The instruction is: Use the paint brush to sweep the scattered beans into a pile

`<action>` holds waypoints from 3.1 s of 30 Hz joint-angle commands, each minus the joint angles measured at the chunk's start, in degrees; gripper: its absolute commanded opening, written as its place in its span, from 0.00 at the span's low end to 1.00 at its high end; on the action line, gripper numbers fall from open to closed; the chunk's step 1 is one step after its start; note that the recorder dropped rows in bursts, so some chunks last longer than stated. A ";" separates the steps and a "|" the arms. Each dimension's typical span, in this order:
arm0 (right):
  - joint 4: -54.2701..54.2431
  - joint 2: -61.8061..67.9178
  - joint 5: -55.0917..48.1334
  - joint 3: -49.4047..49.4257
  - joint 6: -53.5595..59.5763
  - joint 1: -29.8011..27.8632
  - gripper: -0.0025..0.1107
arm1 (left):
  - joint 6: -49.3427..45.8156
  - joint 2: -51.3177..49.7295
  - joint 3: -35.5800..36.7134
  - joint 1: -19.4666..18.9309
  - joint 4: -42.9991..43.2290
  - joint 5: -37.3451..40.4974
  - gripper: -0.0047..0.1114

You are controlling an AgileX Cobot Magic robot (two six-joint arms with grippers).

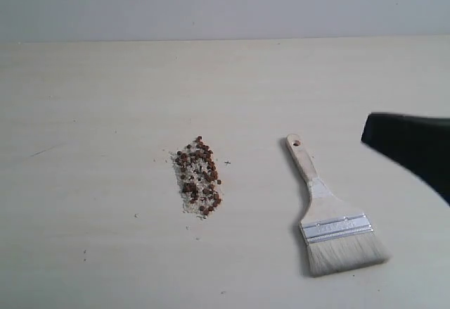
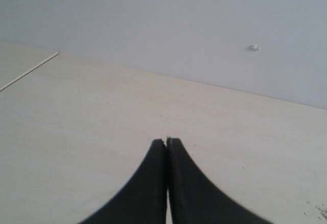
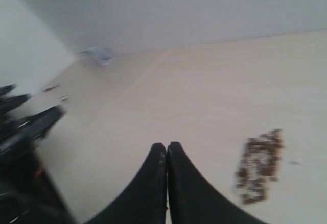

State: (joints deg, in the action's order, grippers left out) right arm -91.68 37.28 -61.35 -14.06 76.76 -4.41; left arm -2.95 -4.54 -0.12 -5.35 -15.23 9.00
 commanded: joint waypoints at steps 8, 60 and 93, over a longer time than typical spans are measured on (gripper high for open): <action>2.68 -25.32 -7.01 0.47 -7.96 0.12 0.02 | -0.11 0.20 0.12 -0.06 -0.38 -0.08 0.04; 90.31 -37.28 45.22 14.06 -76.76 0.01 0.02 | -0.11 0.20 0.12 -0.06 -0.38 -0.08 0.04; 90.31 -37.28 45.22 14.06 -76.76 0.01 0.02 | -8.87 0.20 0.12 -0.06 6.75 8.81 0.04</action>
State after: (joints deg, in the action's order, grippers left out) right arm -1.83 0.32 -16.18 -0.27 0.00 -4.31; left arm -11.57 -4.54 -0.12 -5.35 -8.92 17.73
